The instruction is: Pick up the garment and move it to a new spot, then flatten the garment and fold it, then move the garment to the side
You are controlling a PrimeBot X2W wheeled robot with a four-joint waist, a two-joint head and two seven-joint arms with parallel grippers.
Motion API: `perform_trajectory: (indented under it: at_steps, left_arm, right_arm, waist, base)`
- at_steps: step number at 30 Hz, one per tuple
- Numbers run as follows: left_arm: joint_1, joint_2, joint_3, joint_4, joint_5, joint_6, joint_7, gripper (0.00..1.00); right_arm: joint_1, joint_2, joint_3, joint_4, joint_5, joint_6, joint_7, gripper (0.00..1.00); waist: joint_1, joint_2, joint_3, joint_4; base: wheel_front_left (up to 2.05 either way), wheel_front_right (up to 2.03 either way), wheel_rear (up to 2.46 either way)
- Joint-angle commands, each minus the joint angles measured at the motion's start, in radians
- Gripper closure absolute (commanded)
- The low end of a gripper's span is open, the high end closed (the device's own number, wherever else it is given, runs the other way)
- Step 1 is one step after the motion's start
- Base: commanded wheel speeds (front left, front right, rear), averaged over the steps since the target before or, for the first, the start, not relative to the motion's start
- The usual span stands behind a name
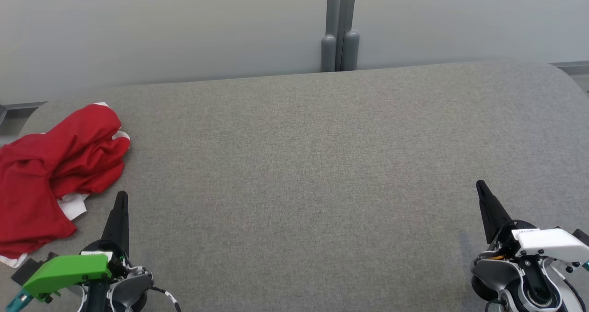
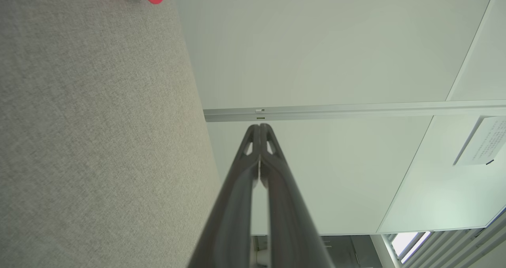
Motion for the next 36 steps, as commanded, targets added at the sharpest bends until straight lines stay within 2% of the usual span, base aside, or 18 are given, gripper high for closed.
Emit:
perform_trajectory:
  at_steps: [1,2,11,17,26,36]
  left_arm:
    - [-0.017,0.002,0.002,-0.001,0.007,-0.001,0.001,1.00]
    - [0.000,0.000,0.000,0.000,0.000,0.000,0.000,0.00]
    - [0.014,-0.003,-0.037,0.018,-0.002,0.000,-0.030,0.00]
    - [0.011,0.000,-0.071,0.023,0.025,0.000,-0.061,0.00]
    - [-0.006,0.012,-0.106,0.046,0.145,0.000,-0.104,0.00]
    - [-0.018,0.010,-0.116,0.056,0.328,0.000,-0.144,0.00]
  right_arm:
    - [-0.011,-0.002,0.000,0.002,-0.008,0.001,-0.001,1.00]
    - [0.000,0.000,0.000,0.000,0.000,0.000,0.000,0.00]
    - [0.028,0.005,0.029,0.003,-0.014,0.000,-0.034,0.00]
    - [0.035,0.004,0.047,-0.005,-0.077,0.000,-0.063,0.00]
    - [0.042,0.003,0.065,-0.036,-0.250,0.000,-0.104,0.00]
    - [0.039,-0.010,0.101,-0.075,-0.499,0.000,-0.144,0.00]
  waist:
    - [0.0000,0.0000,0.000,0.000]
    - [0.0000,0.0000,0.000,0.000]
    - [0.0000,0.0000,0.000,0.000]
    - [0.0000,0.0000,0.001,-0.001]
    - [0.0000,0.0000,0.002,-0.001]
    - [0.0000,0.0000,0.002,0.001]
  base:
    - [0.00,0.00,0.00]
    - [0.00,0.00,0.00]
    - [0.00,0.00,0.00]
    - [0.00,0.00,0.00]
    - [0.00,0.00,0.00]
    - [0.00,0.00,0.00]
